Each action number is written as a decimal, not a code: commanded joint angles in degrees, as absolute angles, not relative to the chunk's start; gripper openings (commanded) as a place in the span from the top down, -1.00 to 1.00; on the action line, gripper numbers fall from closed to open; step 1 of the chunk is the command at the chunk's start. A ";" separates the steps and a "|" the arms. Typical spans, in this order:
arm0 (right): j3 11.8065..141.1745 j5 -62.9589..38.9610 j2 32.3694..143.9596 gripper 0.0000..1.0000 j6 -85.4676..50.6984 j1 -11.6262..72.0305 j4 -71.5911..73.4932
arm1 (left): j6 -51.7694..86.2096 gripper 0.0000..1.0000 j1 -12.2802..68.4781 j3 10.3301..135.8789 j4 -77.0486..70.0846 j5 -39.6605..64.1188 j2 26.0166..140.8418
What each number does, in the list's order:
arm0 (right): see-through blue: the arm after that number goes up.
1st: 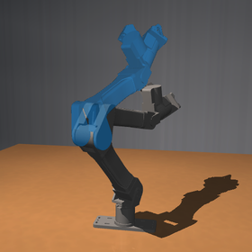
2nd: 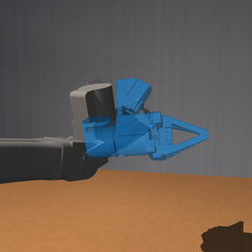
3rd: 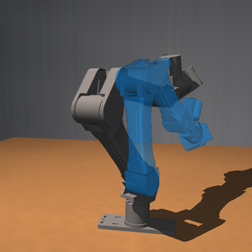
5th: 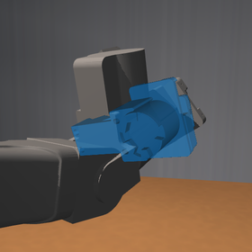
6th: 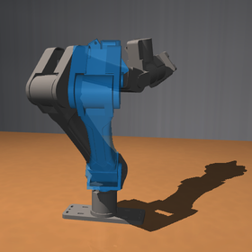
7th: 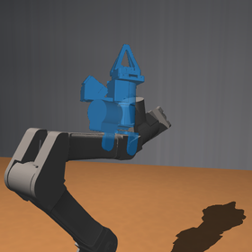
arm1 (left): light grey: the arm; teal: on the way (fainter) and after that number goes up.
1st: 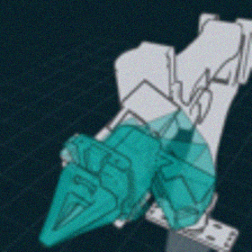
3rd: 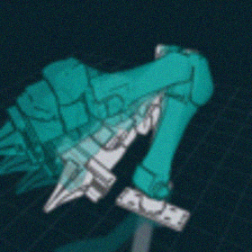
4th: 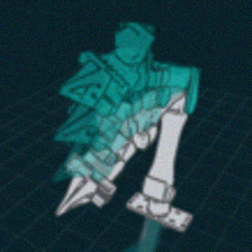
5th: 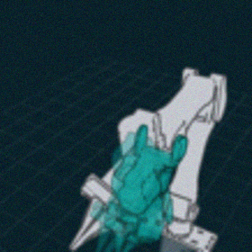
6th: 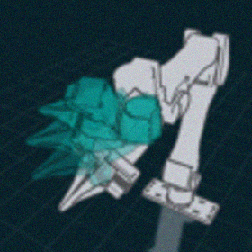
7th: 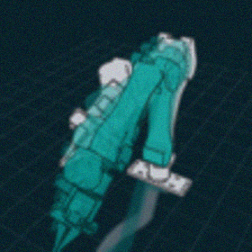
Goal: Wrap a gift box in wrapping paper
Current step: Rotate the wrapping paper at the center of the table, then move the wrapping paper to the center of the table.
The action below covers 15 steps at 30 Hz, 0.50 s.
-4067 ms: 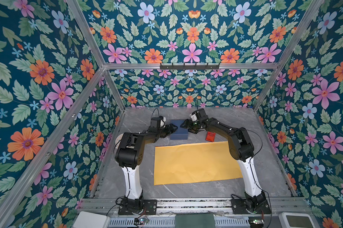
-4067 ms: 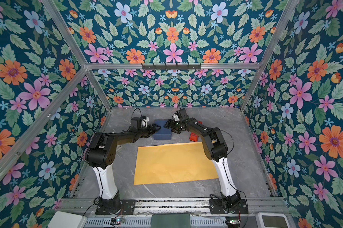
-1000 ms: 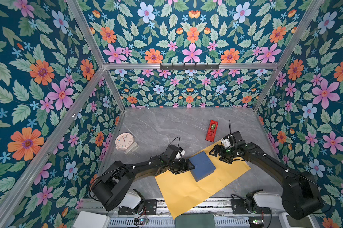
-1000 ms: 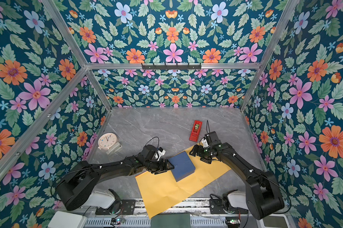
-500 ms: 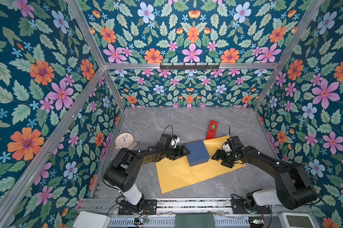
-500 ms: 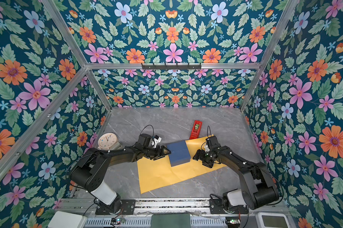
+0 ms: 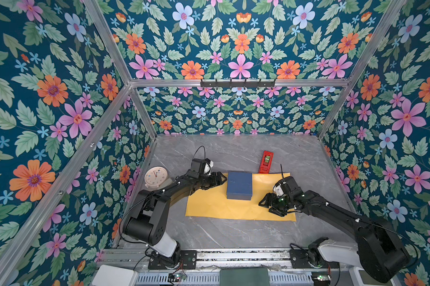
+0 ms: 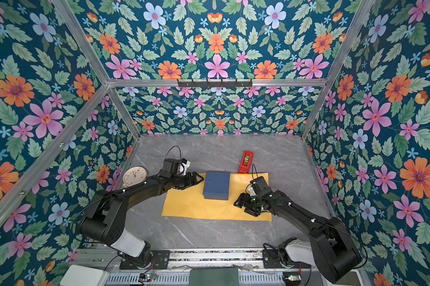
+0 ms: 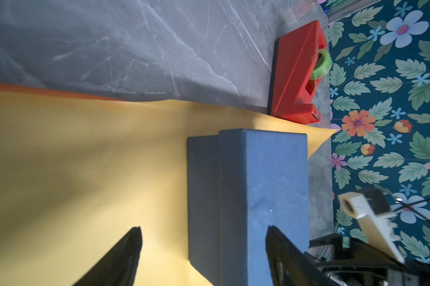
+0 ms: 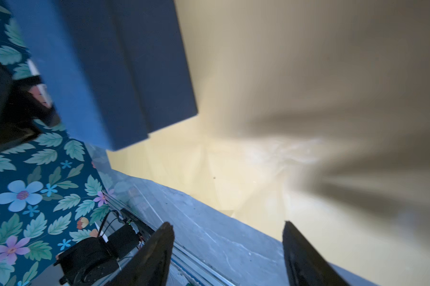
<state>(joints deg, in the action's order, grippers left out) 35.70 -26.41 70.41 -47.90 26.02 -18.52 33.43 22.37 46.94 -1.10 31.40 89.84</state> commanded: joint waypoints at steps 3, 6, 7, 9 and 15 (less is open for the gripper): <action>39.14 -24.12 74.33 -0.41 -42.58 19.69 -18.48 | 32.87 -0.58 21.13 44.87 0.40 28.40 91.40; 41.40 -23.94 78.24 -0.40 -40.45 18.04 -17.08 | 33.13 -0.51 20.72 43.38 0.06 29.04 92.36; 41.85 -23.86 79.52 -0.40 -39.86 17.70 -16.87 | 33.05 -0.50 20.66 42.65 0.24 29.01 92.14; 41.89 -24.11 81.33 -0.40 -39.29 17.10 -16.86 | 32.87 -0.46 20.69 41.13 0.70 28.67 91.31; 37.87 -26.16 82.04 -0.38 -39.85 16.70 -18.90 | 34.37 -0.44 20.74 34.48 0.96 30.57 87.57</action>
